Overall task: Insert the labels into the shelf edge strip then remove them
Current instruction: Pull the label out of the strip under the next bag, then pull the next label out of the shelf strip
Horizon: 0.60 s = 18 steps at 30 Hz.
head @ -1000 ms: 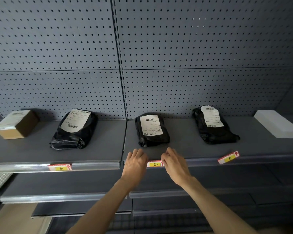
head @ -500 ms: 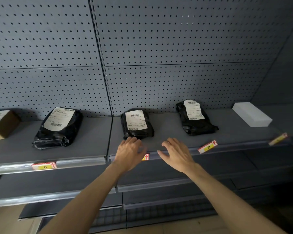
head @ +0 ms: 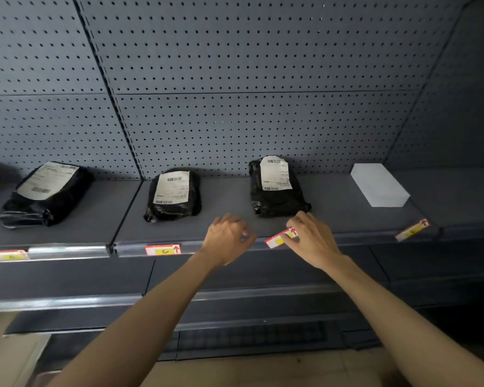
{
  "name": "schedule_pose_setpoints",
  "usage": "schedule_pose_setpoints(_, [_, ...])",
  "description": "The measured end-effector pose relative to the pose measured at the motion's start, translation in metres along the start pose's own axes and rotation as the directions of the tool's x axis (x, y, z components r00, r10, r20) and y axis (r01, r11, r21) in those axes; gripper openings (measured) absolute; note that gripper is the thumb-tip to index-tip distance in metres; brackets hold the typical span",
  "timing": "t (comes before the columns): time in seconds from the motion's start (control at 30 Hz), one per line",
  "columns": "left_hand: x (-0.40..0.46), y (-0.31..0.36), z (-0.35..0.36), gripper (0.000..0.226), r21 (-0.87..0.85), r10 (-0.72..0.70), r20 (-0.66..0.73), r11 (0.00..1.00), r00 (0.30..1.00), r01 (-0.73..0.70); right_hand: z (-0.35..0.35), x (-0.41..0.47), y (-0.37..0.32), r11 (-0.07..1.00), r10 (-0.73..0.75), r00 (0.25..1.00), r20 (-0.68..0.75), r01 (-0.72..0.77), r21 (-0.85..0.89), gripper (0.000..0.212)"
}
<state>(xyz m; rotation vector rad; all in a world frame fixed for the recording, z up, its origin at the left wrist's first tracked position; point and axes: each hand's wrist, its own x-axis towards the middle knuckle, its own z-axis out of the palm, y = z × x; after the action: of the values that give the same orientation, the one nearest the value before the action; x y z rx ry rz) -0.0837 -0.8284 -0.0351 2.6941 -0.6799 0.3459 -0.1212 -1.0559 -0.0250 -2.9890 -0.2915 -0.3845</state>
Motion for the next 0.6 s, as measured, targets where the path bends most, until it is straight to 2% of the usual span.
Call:
schedule_pose_setpoints(0.2, [0.012, 0.036, 0.033, 0.022, 0.072, -0.014, 0.075, 0.997, 0.997, 0.009, 0.007, 0.002, 0.032, 0.995, -0.077, 0.997, -0.013, 0.078, 0.066, 0.017])
schedule_pose_setpoints(0.33, [0.014, 0.044, 0.051, 0.022, 0.125, -0.049, 0.107, 0.992, 0.993, 0.035, 0.016, 0.003, 0.034, 0.989, -0.124, 0.992, -0.025, 0.126, 0.073, 0.017])
schedule_pose_setpoints(0.47, [0.015, 0.05, 0.06, 0.013, 0.103, -0.097, 0.046, 0.99, 0.994, 0.092, 0.023, 0.004, 0.034, 0.986, -0.153, 0.988, -0.025, 0.154, 0.066, 0.013])
schedule_pose_setpoints(0.6, [0.014, 0.049, 0.06, 0.012, 0.155, -0.031, 0.002, 0.988, 1.0, 0.03, 0.025, 0.003, 0.039, 0.987, -0.143, 0.99, -0.017, 0.144, 0.078, 0.004])
